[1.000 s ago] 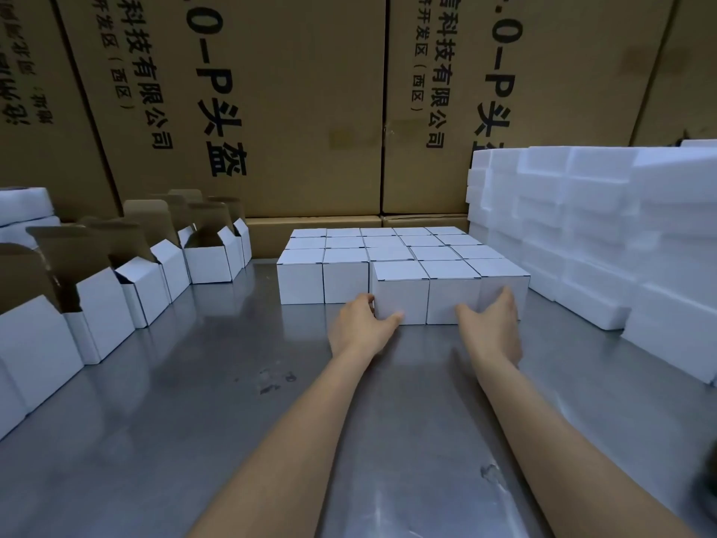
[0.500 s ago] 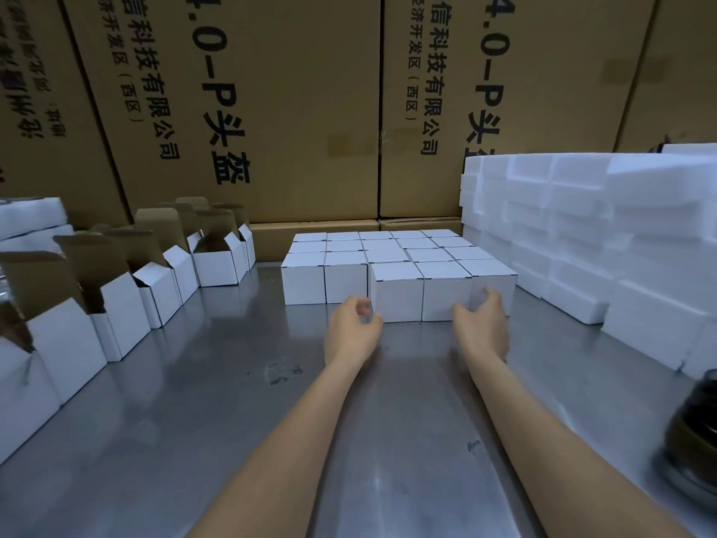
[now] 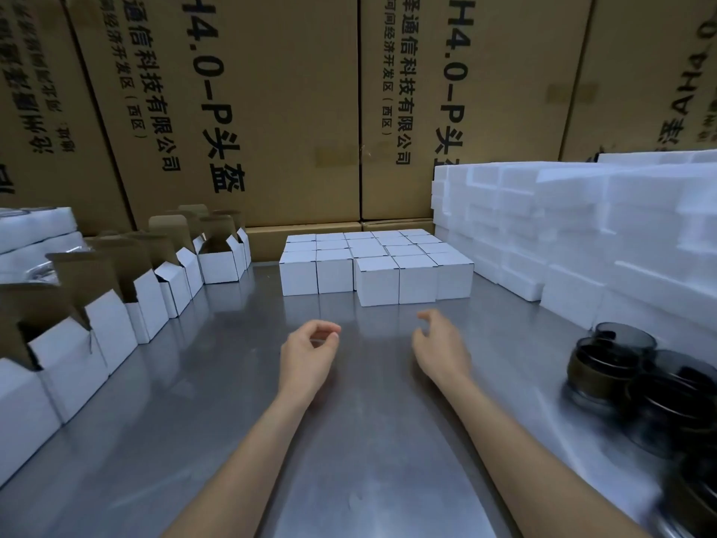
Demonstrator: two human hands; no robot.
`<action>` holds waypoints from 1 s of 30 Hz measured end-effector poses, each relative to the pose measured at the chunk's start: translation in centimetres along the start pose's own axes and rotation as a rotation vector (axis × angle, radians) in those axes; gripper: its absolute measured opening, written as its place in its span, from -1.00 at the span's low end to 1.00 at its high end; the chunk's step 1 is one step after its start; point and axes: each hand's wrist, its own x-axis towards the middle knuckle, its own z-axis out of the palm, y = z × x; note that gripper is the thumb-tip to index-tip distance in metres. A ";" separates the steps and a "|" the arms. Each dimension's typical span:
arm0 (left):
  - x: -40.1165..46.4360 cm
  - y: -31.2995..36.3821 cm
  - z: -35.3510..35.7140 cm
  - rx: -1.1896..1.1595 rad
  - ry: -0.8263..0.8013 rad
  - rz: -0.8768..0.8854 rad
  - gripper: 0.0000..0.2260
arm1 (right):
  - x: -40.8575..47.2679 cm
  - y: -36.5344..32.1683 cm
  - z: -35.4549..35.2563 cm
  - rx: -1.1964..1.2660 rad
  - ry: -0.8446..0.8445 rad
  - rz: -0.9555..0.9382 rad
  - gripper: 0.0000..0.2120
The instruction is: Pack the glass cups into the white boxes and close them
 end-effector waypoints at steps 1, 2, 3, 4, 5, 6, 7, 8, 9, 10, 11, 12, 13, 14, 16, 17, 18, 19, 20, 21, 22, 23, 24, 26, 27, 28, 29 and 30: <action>-0.5 0.1 -0.4 -0.004 0.000 0.002 -0.88 | -0.7 0.0 -0.2 -0.008 0.007 -0.015 -0.64; -0.9 0.2 -0.7 -0.008 0.001 0.004 -0.88 | -1.5 0.0 -0.4 -0.022 0.018 -0.030 -0.64; -1.4 0.2 -1.0 -0.014 0.004 0.005 -0.88 | -2.3 0.0 -0.7 -0.051 0.035 -0.045 -0.63; -1.8 0.2 -1.3 -0.025 0.008 0.004 -0.88 | -3.0 0.0 -1.0 -0.100 0.063 -0.062 -0.62; -2.2 0.2 -1.6 -0.037 0.013 0.003 -0.88 | -3.6 0.1 -1.3 -0.175 0.101 -0.077 -0.62; -2.5 0.2 -1.8 -0.048 0.015 0.002 -0.88 | -4.1 0.2 -1.7 -0.266 0.143 -0.080 -0.62; -2.7 0.2 -2.1 -0.057 0.018 0.003 -0.88 | -4.4 0.4 -2.2 -0.346 0.178 -0.061 -0.62; -2.9 0.1 -2.2 -0.061 0.019 0.006 -0.88 | -4.7 0.5 -2.8 -0.400 0.203 -0.022 -0.62; -3.1 0.1 -2.3 -0.058 0.018 0.008 -0.88 | -4.8 0.8 -3.6 -0.438 0.222 0.026 -0.61; -3.2 0.1 -2.4 -0.048 0.018 0.010 -0.88 | -4.7 1.1 -4.3 -0.465 0.236 0.075 -0.59; -3.4 0.1 -2.5 -0.040 0.013 0.011 -0.88 | -4.6 1.4 -5.1 -0.489 0.249 0.127 -0.55; -3.5 0.2 -2.5 -0.039 0.007 0.013 -0.88 | -4.5 1.9 -5.8 -0.512 0.255 0.179 -0.51; -3.6 0.2 -2.5 -0.043 0.000 0.014 -0.88 | -4.4 2.3 -6.4 -0.536 0.252 0.231 -0.47; -3.6 0.2 -2.5 -0.049 -0.007 0.013 -0.88 | -4.4 2.7 -6.8 -0.557 0.240 0.279 -0.44; -3.7 0.3 -2.5 -0.053 -0.015 0.012 -0.87 | -4.5 3.2 -7.3 -0.582 0.210 0.339 -0.44; -3.7 0.3 -2.5 -0.053 -0.019 0.011 -0.87 | -4.6 3.3 -7.3 -0.590 0.201 0.343 -0.46; -3.7 0.3 -2.5 -0.053 -0.022 0.010 -0.87 | -4.6 3.2 -7.3 -0.595 0.200 0.332 -0.49; -3.7 0.2 -2.5 -0.054 -0.024 0.008 -0.86 | -4.7 3.1 -7.2 -0.598 0.211 0.307 -0.52; -3.7 0.2 -2.5 -0.057 -0.024 0.008 -0.86 | -4.8 2.8 -7.1 -0.598 0.230 0.268 -0.56; -3.7 0.2 -2.5 -0.059 -0.025 0.008 -0.85 | -4.9 2.5 -6.9 -0.598 0.247 0.221 -0.59; -3.7 0.2 -2.5 -0.059 -0.026 0.008 -0.85 | -5.0 2.1 -6.7 -0.599 0.254 0.174 -0.62; -3.6 0.2 -2.5 -0.058 -0.028 0.008 -0.86 | -5.2 1.7 -6.4 -0.601 0.250 0.128 -0.64; -3.6 0.2 -2.4 -0.056 -0.030 0.010 -0.86 | -5.3 1.2 -6.0 -0.602 0.240 0.081 -0.66; -3.6 0.2 -2.4 -0.048 -0.034 0.015 -0.86 | -5.9 0.0 -5.0 -0.603 0.218 -0.013 -0.68; -3.6 0.1 -2.4 -0.040 -0.036 0.019 -0.85 | -6.2 -0.6 -4.5 -0.606 0.205 -0.059 -0.69; -3.6 0.1 -2.4 -0.030 -0.038 0.024 -0.85 | -6.6 -1.3 -3.9 -0.607 0.191 -0.109 -0.71; -3.5 0.1 -2.4 -0.021 -0.040 0.027 -0.84 | -7.0 -1.9 -3.4 -0.606 0.175 -0.163 -0.73; -3.5 0.1 -2.4 -0.013 -0.044 0.030 -0.84 | -7.3 -2.4 -2.7 -0.600 0.159 -0.221 -0.74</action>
